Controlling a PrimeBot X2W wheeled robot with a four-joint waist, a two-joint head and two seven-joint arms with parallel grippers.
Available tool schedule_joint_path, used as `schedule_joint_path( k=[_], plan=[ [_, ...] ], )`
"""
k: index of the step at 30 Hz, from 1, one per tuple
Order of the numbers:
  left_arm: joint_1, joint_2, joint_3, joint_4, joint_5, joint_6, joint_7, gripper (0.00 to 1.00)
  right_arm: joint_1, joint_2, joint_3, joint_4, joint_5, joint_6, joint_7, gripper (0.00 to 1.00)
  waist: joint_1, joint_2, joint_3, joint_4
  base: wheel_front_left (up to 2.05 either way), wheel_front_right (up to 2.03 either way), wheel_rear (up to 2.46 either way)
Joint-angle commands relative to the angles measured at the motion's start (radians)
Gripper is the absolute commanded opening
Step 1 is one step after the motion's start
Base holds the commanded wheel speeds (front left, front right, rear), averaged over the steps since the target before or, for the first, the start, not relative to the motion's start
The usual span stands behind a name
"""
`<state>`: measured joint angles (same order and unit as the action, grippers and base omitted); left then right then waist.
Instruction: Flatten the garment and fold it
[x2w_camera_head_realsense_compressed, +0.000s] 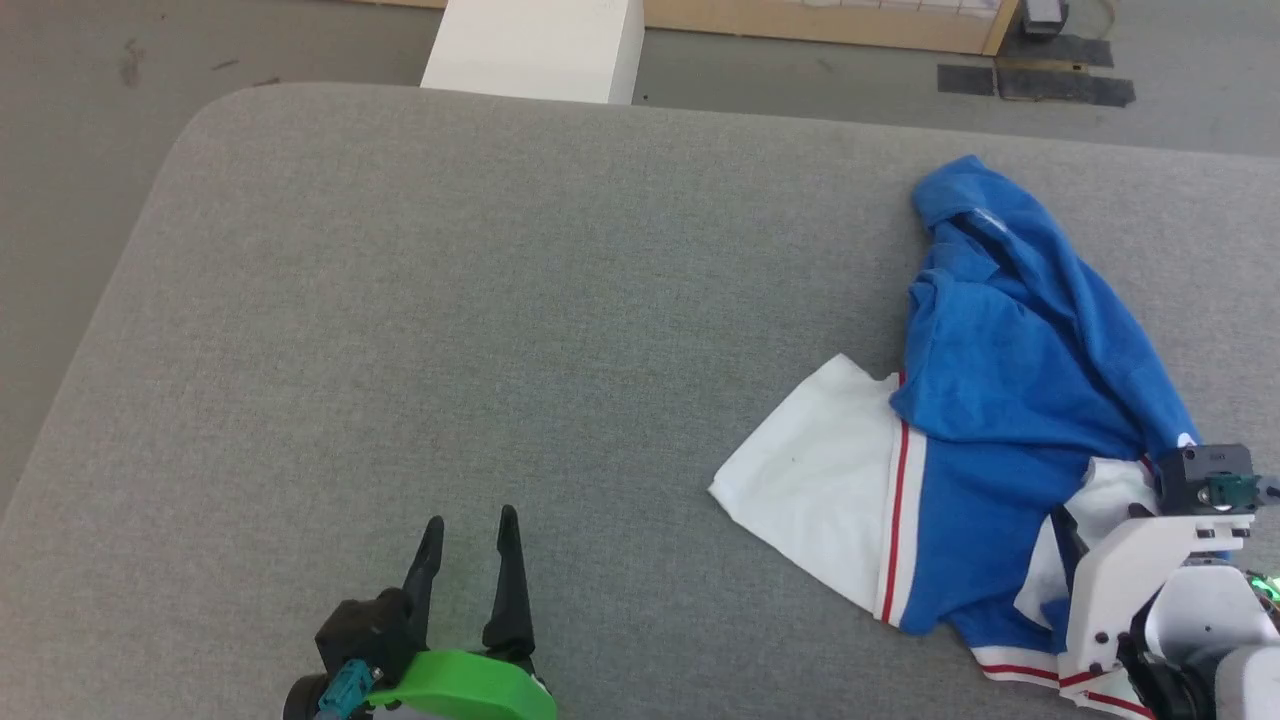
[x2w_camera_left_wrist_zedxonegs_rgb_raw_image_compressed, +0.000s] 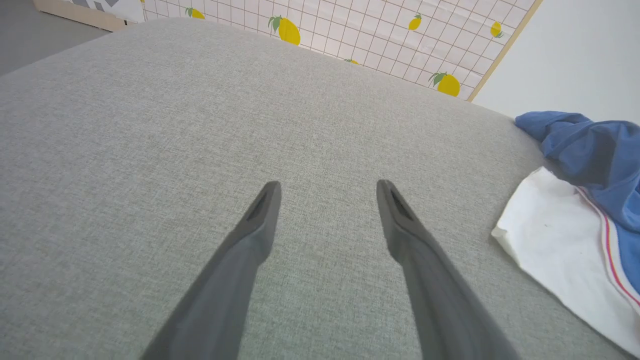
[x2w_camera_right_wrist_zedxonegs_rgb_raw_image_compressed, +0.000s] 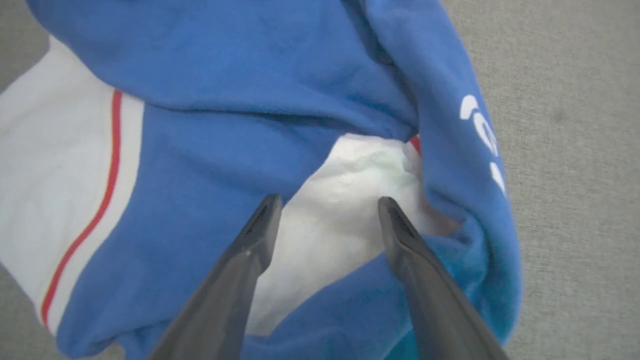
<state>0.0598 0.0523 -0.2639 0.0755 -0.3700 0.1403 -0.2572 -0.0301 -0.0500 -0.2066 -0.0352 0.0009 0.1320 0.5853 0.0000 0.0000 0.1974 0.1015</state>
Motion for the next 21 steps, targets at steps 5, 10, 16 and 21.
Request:
schedule_joint_path(
  k=[5,10,16,21],
  plan=[
    [-0.019,-0.002,-0.001,-0.001,-0.005,-0.003,-0.005,1.0,-0.063,0.0,-0.019,0.062,-0.021,-0.001,0.017,1.0,0.0,0.0,0.031,0.022,0.0,0.0,0.0],
    [-0.024,-0.002,0.0,-0.004,-0.006,0.001,-0.005,1.0,-0.088,0.0,-0.034,0.091,-0.008,-0.001,0.0,0.0,0.0,0.0,0.039,0.026,0.0,0.0,0.0],
    [-0.024,-0.002,0.009,-0.004,-0.005,0.005,-0.005,1.0,-0.101,0.0,-0.04,0.078,0.008,-0.001,-0.023,0.0,0.0,0.0,0.036,0.012,0.0,0.0,0.0],
    [-0.025,-0.002,0.012,-0.003,-0.006,0.005,-0.005,1.0,-0.113,0.0,-0.032,0.057,0.019,-0.001,-0.048,0.0,0.0,0.0,0.02,-0.009,0.0,0.0,0.0]
  ],
)
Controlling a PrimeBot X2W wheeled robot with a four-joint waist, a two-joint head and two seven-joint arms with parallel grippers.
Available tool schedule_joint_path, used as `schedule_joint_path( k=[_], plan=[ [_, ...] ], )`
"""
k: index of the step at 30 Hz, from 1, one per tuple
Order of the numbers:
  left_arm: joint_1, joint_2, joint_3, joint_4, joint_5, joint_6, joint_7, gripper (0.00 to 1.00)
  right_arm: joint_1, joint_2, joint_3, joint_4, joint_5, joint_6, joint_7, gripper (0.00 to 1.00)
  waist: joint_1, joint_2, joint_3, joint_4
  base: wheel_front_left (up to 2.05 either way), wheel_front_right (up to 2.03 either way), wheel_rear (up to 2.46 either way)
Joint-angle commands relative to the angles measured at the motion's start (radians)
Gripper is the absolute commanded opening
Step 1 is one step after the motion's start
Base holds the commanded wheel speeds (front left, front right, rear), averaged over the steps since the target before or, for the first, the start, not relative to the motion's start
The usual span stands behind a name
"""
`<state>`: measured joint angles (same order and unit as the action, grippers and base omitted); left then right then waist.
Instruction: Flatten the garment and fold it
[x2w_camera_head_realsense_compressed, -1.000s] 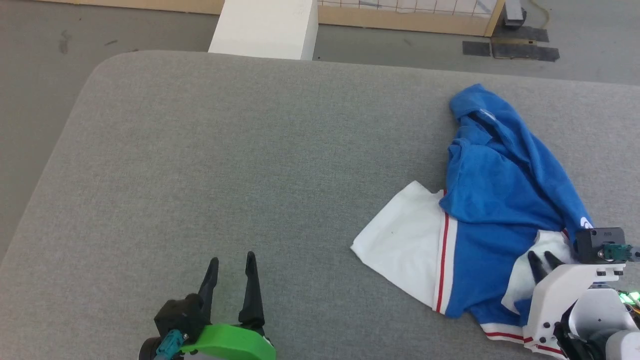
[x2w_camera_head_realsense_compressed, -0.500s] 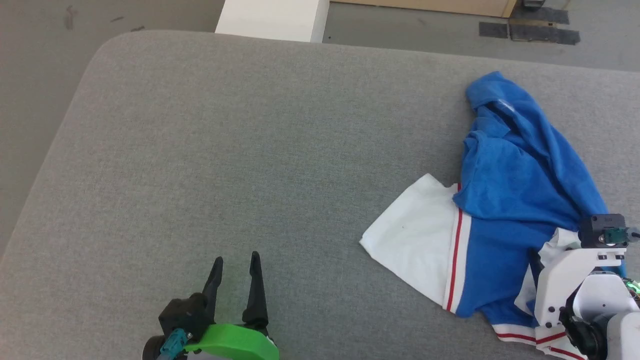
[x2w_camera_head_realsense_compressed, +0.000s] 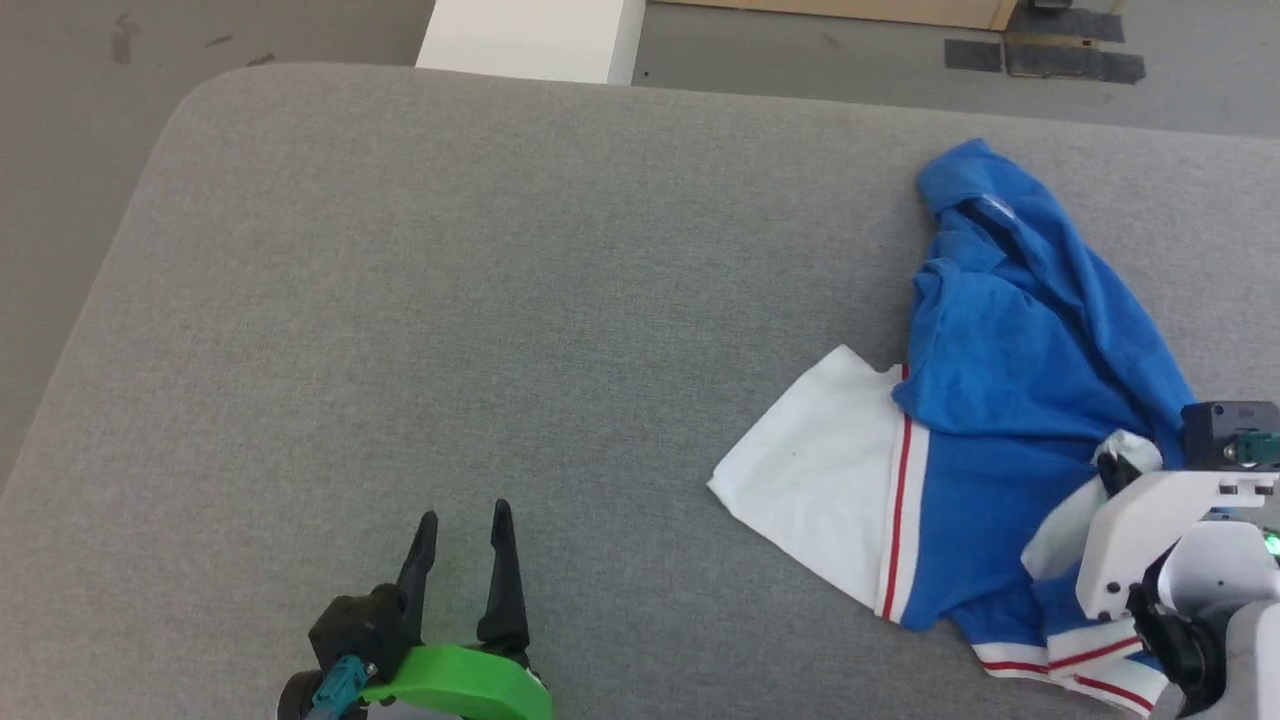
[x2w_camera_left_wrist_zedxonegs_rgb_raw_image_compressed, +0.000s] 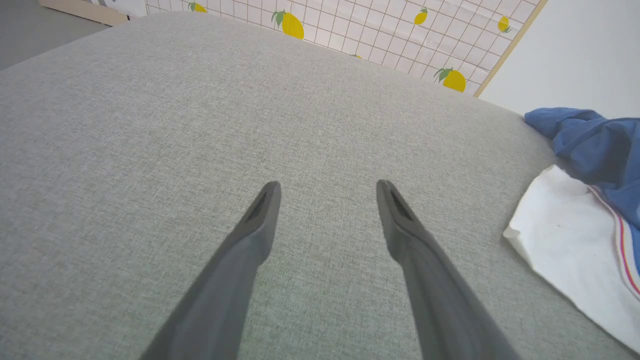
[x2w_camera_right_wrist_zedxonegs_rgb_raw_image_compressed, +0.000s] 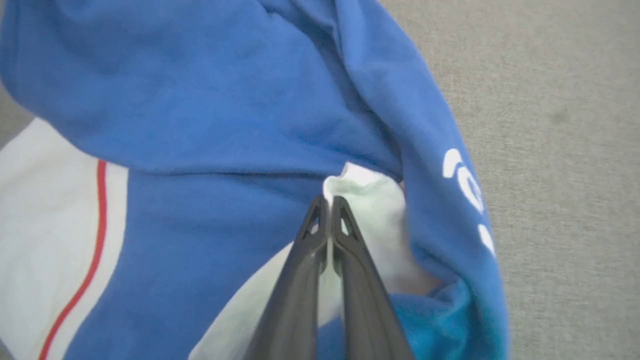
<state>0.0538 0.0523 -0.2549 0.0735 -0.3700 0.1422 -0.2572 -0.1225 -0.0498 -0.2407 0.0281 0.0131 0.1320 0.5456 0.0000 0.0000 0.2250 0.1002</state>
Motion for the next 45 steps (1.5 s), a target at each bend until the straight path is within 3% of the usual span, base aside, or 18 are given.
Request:
schedule_joint_path(
  k=[1,11,16,19,25,32,33,35,40,45],
  plan=[
    [-0.019,-0.002,0.003,-0.001,-0.006,0.003,-0.005,1.0,-0.023,0.0,0.006,-0.012,0.009,-0.001,-0.012,0.0,0.0,0.0,-0.01,-0.011,0.0,0.0,0.0],
    [-0.004,-0.002,0.025,0.001,0.004,-0.002,-0.005,1.0,-0.136,-0.007,0.125,-0.145,0.041,-0.001,-0.029,0.0,0.0,0.0,-0.047,-0.077,0.0,0.0,0.0],
    [0.001,-0.002,0.036,0.003,0.014,-0.009,-0.005,1.0,-0.199,-0.035,0.115,-0.217,0.052,-0.001,-0.017,0.0,0.0,0.0,-0.058,-0.117,0.0,0.0,0.0],
    [0.004,-0.002,0.04,0.002,0.016,-0.01,-0.005,1.0,-0.181,-0.045,0.053,-0.259,0.053,-0.001,-0.002,0.0,0.0,0.0,-0.059,-0.134,0.0,0.0,0.0],
    [0.013,-0.002,0.047,0.0,0.026,-0.015,-0.005,1.0,-0.049,-0.043,-0.175,-0.314,0.047,-0.001,0.017,0.0,0.0,0.0,-0.052,-0.16,0.0,0.0,0.0],
    [0.016,-0.002,0.051,0.005,0.04,-0.024,-0.005,1.0,0.115,-0.016,-0.406,-0.221,0.035,-0.001,-0.012,0.0,0.0,0.0,-0.047,-0.175,0.0,0.0,0.0],
    [0.016,-0.002,0.052,0.007,0.042,-0.025,-0.005,1.0,0.119,-0.013,-0.419,-0.197,0.035,-0.001,-0.036,0.02,0.0,0.0,-0.048,-0.176,0.0,0.0,0.0],
    [0.015,0.0,0.051,0.01,0.046,-0.028,-0.005,1.0,0.122,-0.011,-0.421,-0.155,0.026,-0.001,-0.079,1.0,0.0,0.0,-0.05,-0.178,0.0,0.0,0.0],
    [0.018,0.002,0.047,0.017,0.051,-0.031,-0.005,1.0,0.095,-0.006,-0.387,-0.094,0.033,-0.001,-0.158,1.0,0.0,0.0,-0.064,-0.174,0.0,0.0,0.0],
    [0.029,0.002,0.045,0.018,0.049,-0.032,-0.005,1.0,0.06,-0.017,-0.312,-0.159,0.054,-0.001,-0.271,1.0,0.0,0.0,-0.08,-0.161,0.0,0.0,0.0]
  ],
)
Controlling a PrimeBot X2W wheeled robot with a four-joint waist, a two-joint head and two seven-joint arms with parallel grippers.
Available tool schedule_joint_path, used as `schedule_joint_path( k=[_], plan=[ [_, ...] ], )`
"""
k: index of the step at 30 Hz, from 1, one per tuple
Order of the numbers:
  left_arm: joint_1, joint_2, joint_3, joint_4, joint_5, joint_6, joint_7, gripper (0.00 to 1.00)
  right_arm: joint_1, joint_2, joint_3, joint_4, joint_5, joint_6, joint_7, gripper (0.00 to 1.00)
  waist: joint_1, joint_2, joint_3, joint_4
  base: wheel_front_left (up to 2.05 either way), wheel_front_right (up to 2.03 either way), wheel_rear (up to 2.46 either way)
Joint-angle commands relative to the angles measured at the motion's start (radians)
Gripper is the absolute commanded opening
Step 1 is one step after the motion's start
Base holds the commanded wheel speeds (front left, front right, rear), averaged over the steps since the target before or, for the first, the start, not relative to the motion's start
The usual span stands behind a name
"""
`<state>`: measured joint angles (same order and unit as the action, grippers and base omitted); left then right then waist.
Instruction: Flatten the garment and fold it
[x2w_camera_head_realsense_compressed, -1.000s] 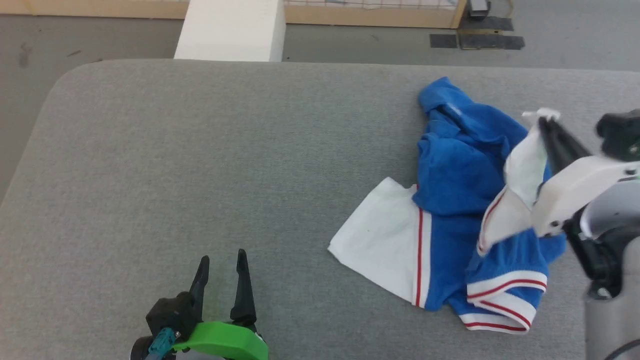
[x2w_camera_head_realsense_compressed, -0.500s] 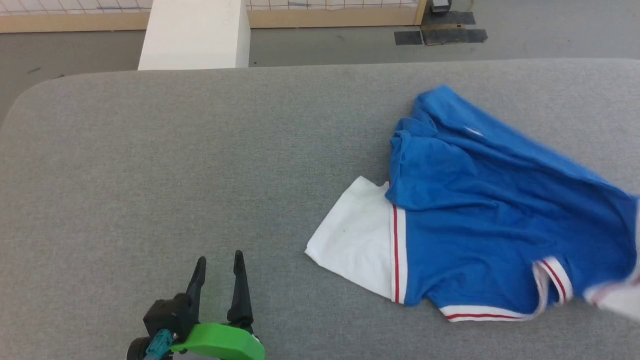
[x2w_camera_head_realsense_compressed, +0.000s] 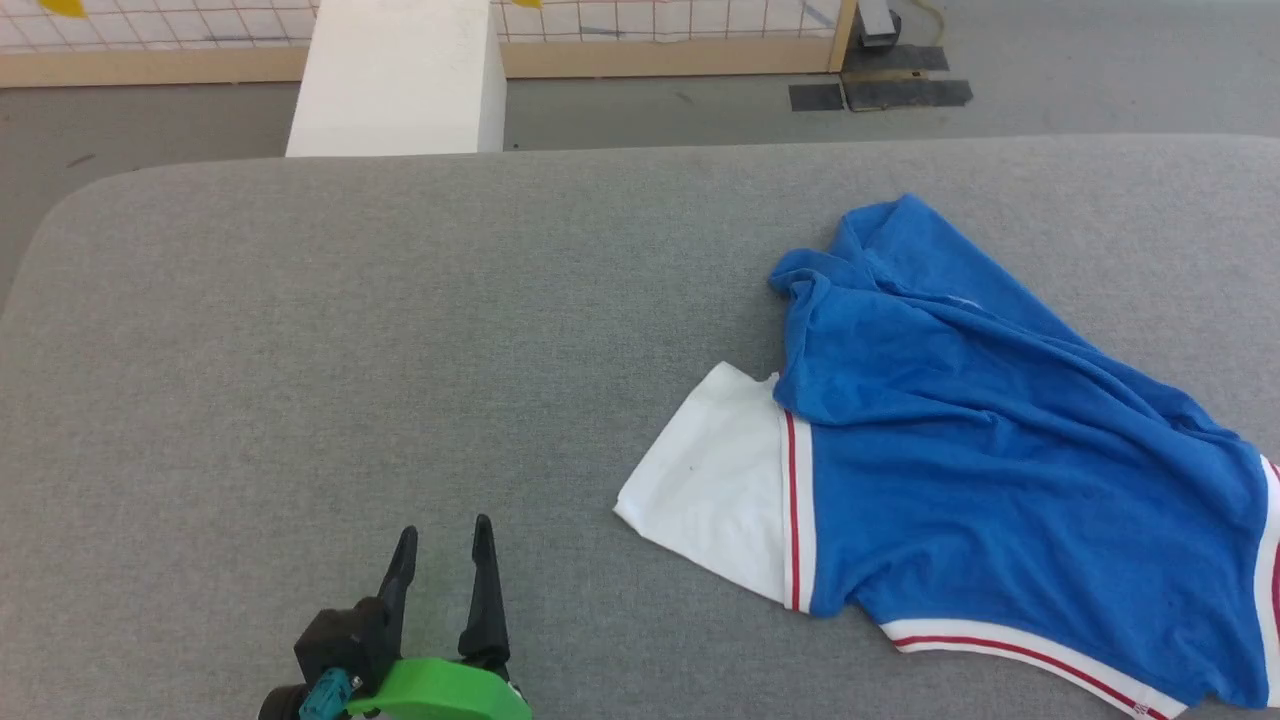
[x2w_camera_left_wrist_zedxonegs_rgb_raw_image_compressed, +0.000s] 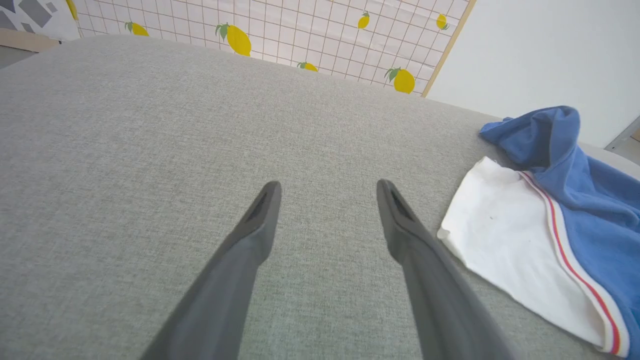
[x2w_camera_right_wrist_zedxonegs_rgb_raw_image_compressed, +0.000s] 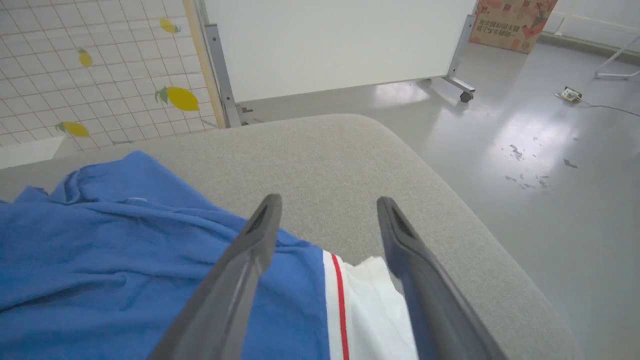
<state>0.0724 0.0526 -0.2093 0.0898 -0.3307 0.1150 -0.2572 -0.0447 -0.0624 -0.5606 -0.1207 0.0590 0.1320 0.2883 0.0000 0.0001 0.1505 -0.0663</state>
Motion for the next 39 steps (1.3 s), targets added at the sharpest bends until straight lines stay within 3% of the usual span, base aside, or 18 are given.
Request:
schedule_joint_path(
  k=[1,10,16,24,33,39],
  plan=[
    [0.012,0.002,0.0,0.001,0.01,-0.005,-0.005,1.0,-0.022,-0.006,0.026,-0.025,0.017,-0.001,-0.036,1.0,0.0,-0.0001,-0.008,0.008,0.0,0.0,0.0],
    [0.019,0.001,0.008,-0.063,0.026,-0.026,-0.005,1.0,0.078,0.01,0.238,-0.142,0.09,-0.001,-0.249,1.0,0.0,-0.0001,-0.004,0.037,0.0,0.0,0.0],
    [0.03,-0.001,0.019,-0.1,0.039,-0.04,-0.005,1.0,0.209,0.012,0.304,-0.03,0.24,-0.001,-0.385,1.0,0.0,-0.0001,0.006,0.041,0.0,0.0,0.0],
    [-0.026,0.02,-0.006,-0.084,0.093,-0.07,0.017,1.0,0.208,0.012,0.35,0.058,0.263,-0.001,-0.462,1.0,0.0,-0.0001,0.019,0.015,0.0,0.0,0.0],
    [-0.319,0.082,-0.141,-0.004,0.15,-0.194,0.304,1.0,0.164,0.012,0.351,0.048,0.248,-0.001,-0.465,1.0,0.0,-0.0001,0.067,0.006,0.0,0.0,0.0],
    [-0.445,0.086,-0.241,0.1,0.093,-0.235,0.568,1.0,0.146,0.012,0.369,0.058,0.26,-0.001,-0.463,1.0,0.0,-0.0001,0.096,-0.009,0.0,0.0,0.0]
  ],
)
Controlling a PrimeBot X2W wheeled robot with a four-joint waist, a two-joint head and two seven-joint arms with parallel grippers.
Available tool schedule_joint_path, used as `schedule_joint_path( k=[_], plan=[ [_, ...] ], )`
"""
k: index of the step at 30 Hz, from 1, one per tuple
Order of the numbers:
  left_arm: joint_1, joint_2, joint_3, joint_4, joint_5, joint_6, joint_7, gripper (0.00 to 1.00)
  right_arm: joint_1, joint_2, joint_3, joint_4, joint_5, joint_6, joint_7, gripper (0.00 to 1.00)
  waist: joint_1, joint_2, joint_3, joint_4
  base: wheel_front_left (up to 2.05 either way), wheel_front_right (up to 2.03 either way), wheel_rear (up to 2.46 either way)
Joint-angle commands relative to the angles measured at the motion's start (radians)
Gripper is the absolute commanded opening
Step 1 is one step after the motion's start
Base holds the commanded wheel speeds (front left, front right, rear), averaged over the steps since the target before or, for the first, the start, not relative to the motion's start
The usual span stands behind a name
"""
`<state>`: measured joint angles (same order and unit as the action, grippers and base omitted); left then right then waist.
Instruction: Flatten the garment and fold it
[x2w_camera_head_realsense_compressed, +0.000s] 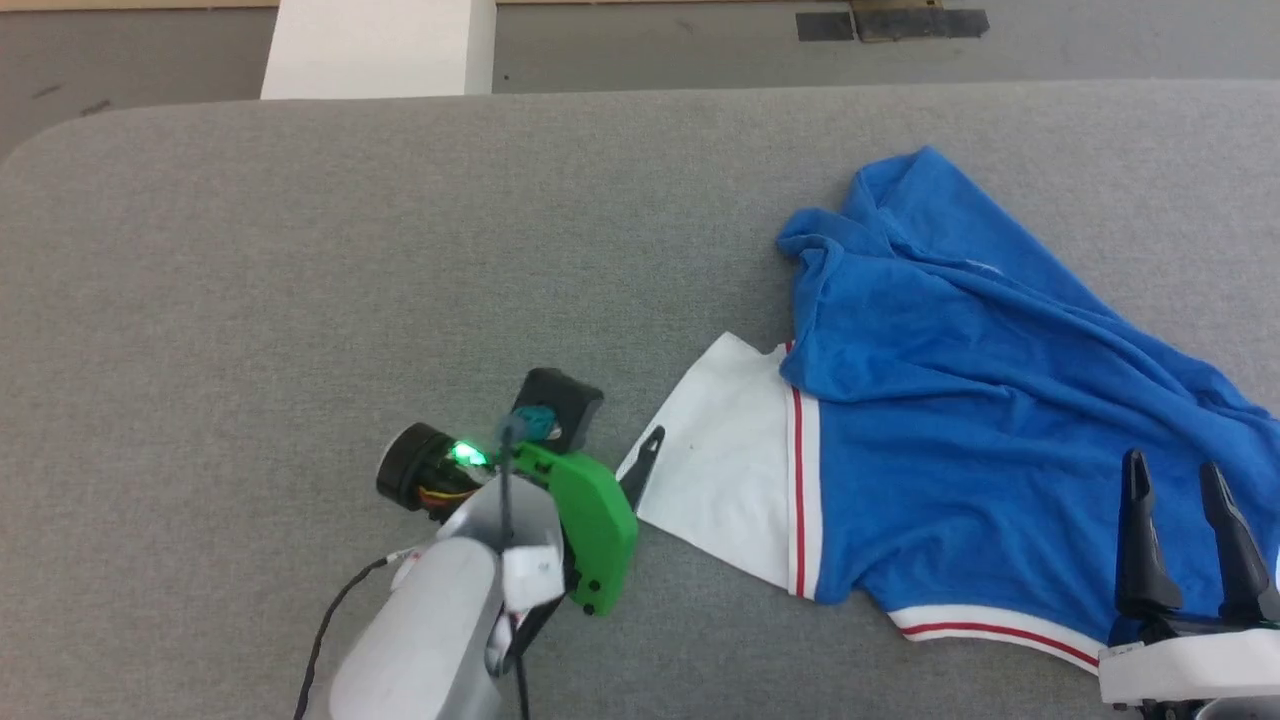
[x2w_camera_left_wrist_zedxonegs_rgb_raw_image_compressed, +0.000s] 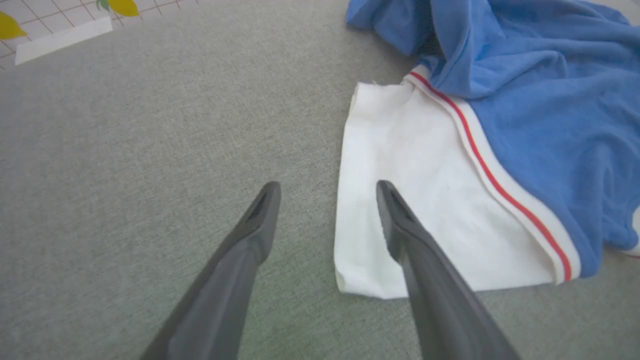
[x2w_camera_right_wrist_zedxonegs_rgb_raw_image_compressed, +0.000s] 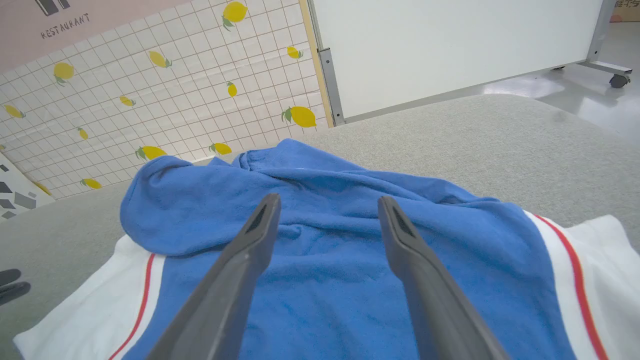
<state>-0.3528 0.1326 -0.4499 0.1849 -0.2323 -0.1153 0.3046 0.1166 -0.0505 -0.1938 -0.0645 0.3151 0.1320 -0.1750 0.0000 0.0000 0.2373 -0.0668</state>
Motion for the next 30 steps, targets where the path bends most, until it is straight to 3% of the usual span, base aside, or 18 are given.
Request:
schedule_joint_path(
  k=[1,14,15,16,19,23,30],
  plan=[
    [-0.032,0.007,-0.01,0.018,-0.014,-0.007,0.037,1.0,-0.017,0.0,0.004,0.004,0.006,-0.001,0.0,1.0,0.0,0.0,0.013,-0.012,0.0,0.0,0.0],
    [-0.103,0.012,-0.069,0.205,-0.066,-0.006,0.32,1.0,-0.055,0.0,0.022,0.056,0.032,-0.001,-0.025,1.0,0.0,0.0,0.059,-0.065,0.0,0.0,0.0],
    [-0.102,0.008,-0.075,0.215,-0.076,-0.007,0.342,0.41,-0.057,0.0,0.022,0.06,0.032,-0.001,-0.027,1.0,0.0,0.0,0.059,-0.067,0.0,0.0,0.0],
    [-0.098,0.001,-0.083,0.227,-0.091,-0.008,0.374,0.0,-0.059,0.0,0.021,0.064,0.033,-0.001,-0.028,1.0,0.0,0.0,0.059,-0.069,0.0,0.0,0.0],
    [-0.09,-0.007,-0.11,0.234,-0.128,-0.011,0.437,0.0,-0.064,0.0,0.019,0.074,0.033,-0.001,-0.031,1.0,0.0,0.0,0.056,-0.07,0.0,0.0,0.0],
    [-0.084,-0.006,-0.127,0.217,-0.155,-0.013,0.441,0.0,-0.069,0.0,0.014,0.083,0.033,-0.001,-0.033,1.0,0.0,0.0,0.046,-0.06,0.0,0.0,0.0],
    [-0.082,-0.009,-0.101,0.177,-0.183,-0.012,0.296,0.0,-0.061,0.0,0.016,0.086,0.024,-0.001,-0.029,1.0,0.0,0.0,0.02,-0.026,0.0,0.0,0.0]
  ],
)
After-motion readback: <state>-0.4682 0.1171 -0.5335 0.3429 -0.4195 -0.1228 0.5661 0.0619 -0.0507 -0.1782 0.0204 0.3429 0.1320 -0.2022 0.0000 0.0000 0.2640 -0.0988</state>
